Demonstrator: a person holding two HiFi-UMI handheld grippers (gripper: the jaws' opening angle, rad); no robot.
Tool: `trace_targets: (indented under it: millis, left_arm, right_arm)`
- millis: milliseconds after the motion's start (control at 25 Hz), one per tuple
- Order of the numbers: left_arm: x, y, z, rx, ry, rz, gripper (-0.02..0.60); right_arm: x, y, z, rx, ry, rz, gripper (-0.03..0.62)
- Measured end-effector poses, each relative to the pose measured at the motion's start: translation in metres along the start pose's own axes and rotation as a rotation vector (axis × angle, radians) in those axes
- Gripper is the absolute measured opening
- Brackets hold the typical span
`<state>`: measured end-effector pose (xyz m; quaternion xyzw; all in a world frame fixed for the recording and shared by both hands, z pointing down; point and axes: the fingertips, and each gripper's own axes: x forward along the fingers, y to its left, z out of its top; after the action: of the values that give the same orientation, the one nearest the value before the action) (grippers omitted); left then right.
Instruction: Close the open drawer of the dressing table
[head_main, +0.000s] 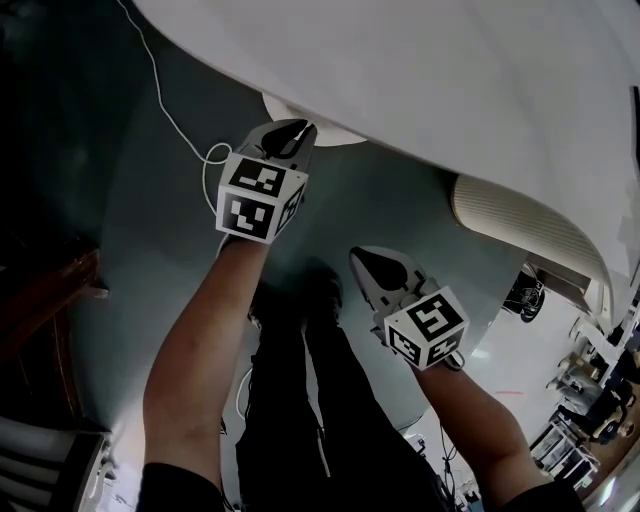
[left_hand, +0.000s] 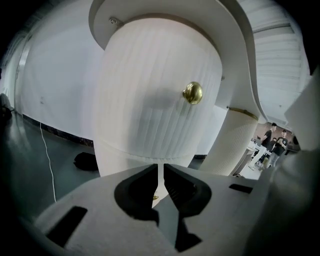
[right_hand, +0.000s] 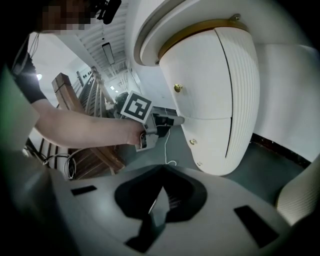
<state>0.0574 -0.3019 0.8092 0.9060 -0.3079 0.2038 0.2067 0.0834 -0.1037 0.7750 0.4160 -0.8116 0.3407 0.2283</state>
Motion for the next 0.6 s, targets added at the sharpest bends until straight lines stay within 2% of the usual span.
trace_targets:
  millis: [160,360,480,600]
  left_arm:
    - [-0.048,-0.007,0.022,-0.028,-0.020,0.018,0.045]
    - [-0.141,-0.028,0.052,-0.084,-0.043,0.075,0.044]
    - [-0.198,-0.043,0.084,-0.055,-0.051,0.102,0.041]
    - [-0.245,-0.058,0.122,-0.079,-0.082,0.125,0.032]
  right_arm:
    - [-0.007,0.024,0.024,-0.005,-0.010,0.007,0.006]
    - [-0.042,0.068,0.071,-0.020,-0.013,0.004,0.006]
    - [-0.066,0.099,0.104,-0.045,-0.012,0.021,0.006]
    - [-0.093,0.124,0.141,-0.102,-0.006,0.032,0.006]
